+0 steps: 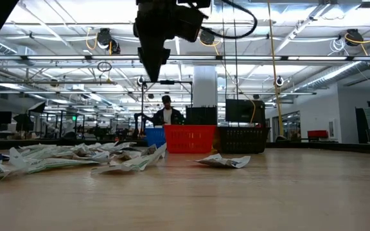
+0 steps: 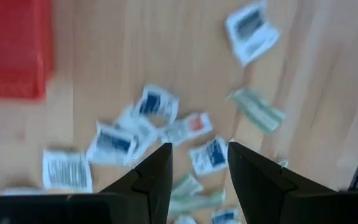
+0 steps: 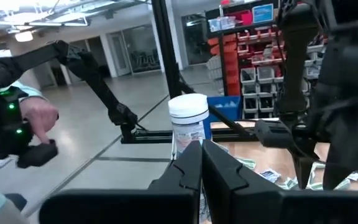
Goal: Pick & Place First Aid Supplies
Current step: Put the alcohol pad into the blue bin
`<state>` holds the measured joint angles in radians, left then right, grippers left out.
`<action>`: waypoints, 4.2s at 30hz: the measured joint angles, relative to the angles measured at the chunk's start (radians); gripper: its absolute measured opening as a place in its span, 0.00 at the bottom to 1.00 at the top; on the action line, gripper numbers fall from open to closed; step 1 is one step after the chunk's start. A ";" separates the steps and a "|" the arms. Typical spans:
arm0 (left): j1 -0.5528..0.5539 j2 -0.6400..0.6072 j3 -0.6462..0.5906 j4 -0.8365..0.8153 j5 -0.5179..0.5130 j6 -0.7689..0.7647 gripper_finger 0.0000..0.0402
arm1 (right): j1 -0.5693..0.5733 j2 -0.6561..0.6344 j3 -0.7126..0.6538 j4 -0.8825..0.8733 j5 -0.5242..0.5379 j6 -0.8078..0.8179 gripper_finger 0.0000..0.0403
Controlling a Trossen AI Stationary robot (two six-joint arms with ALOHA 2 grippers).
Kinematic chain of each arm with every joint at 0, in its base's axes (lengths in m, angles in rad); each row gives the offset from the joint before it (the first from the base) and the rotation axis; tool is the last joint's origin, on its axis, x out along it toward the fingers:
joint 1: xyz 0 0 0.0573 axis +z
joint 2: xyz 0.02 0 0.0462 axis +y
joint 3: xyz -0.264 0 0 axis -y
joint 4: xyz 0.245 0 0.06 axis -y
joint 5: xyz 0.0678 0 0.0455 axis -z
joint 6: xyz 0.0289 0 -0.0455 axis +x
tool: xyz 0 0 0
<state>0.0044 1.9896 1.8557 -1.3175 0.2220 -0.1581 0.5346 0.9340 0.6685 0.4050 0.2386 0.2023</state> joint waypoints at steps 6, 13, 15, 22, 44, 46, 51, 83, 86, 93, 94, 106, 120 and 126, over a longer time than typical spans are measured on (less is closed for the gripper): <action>0.024 -0.142 0.002 0.222 0.018 0.067 0.40 | -0.123 0.036 0.083 -0.013 -0.114 -0.012 0.00; 0.049 -0.311 0.002 0.466 0.016 0.157 0.40 | -0.277 0.177 0.307 -0.164 -0.249 -0.066 0.00; 0.048 -0.351 0.002 0.522 0.032 0.179 0.40 | -0.318 0.225 0.382 -0.168 -0.299 -0.078 0.00; 0.040 -0.431 0.003 0.663 0.039 0.189 0.40 | -0.421 0.352 0.636 -0.174 -0.458 -0.094 0.00; 0.039 -0.449 0.002 0.758 0.259 0.156 0.38 | -0.489 0.419 0.758 -0.265 -0.532 -0.113 0.00; 0.039 -0.449 0.002 0.755 0.265 0.157 0.34 | -0.489 0.422 0.757 -0.265 -0.532 -0.112 0.00; 0.039 -0.449 0.002 0.723 0.267 0.170 0.12 | -0.490 0.423 0.757 -0.252 -0.531 -0.128 0.00; 0.177 -0.330 0.002 0.039 -0.071 0.333 0.00 | -0.519 0.284 0.756 -0.308 -0.530 -0.117 0.44; 0.183 -0.283 0.002 0.010 -0.114 0.375 0.00 | -0.519 0.280 0.756 -0.310 -0.530 -0.117 0.43; 0.292 -0.190 0.002 0.017 -0.154 0.383 0.00 | -0.519 0.279 0.756 -0.309 -0.531 -0.111 0.42; 0.316 -0.176 0.002 0.019 -0.154 0.376 0.00 | -0.519 0.279 0.756 -0.308 -0.531 -0.111 0.42; 0.594 -0.029 0.002 0.084 -0.204 0.332 0.00 | -0.519 0.279 0.756 -0.308 -0.530 -0.170 0.41; 0.640 0.019 0.003 0.269 -0.141 0.359 0.00 | -0.520 0.279 0.756 -0.309 -0.528 -0.219 0.41; 0.645 0.110 0.003 0.276 -0.137 0.358 0.00 | -0.520 0.279 0.756 -0.309 -0.528 -0.215 0.41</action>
<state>0.6498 2.0998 1.8584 -1.0420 0.0850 0.2001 0.0147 1.2133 1.4250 0.0963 -0.2893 -0.0122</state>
